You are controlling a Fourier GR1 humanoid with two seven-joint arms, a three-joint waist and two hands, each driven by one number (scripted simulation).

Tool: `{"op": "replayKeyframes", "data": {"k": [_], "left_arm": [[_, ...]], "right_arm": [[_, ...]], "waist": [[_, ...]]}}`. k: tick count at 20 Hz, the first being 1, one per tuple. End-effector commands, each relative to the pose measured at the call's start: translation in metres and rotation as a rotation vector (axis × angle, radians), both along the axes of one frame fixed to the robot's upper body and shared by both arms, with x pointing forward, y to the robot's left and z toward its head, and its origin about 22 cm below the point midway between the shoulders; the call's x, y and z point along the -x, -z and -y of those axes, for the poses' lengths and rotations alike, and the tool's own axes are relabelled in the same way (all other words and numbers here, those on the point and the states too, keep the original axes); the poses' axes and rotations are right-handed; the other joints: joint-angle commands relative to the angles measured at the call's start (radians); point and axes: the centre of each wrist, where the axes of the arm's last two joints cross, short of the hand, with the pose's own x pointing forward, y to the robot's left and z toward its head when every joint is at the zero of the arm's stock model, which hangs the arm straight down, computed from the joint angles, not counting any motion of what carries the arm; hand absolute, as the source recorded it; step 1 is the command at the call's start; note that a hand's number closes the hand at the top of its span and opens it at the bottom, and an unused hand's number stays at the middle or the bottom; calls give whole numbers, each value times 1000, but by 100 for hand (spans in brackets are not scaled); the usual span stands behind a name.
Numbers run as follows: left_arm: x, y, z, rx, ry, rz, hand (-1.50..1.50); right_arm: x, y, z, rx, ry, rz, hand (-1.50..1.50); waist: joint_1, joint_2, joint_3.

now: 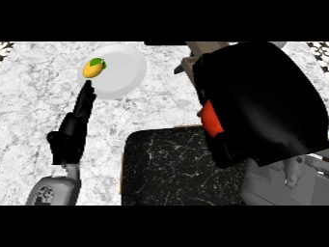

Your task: Pick the tomato from the tray and place it in the tiered basket

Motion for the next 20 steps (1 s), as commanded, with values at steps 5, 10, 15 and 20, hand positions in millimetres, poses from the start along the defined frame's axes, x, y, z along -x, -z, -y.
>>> {"op": "replayKeyframes", "data": {"k": [5,10,15,20], "left_arm": [[1,-5,-3,-10,-9,2,0],[2,3,9,10,-6,12,0],[9,9,3,2,4,10,0],[8,3,14,-9,9,28,0]], "right_arm": [[3,-102,11,-75,105,87,150],[-6,-153,22,-138,122,81,150],[-27,-181,19,-350,134,27,150],[-43,-194,4,-319,153,38,150]], "waist": [[3,-5,0],[-2,-1,0],[16,1,0],[17,8,0]]}}
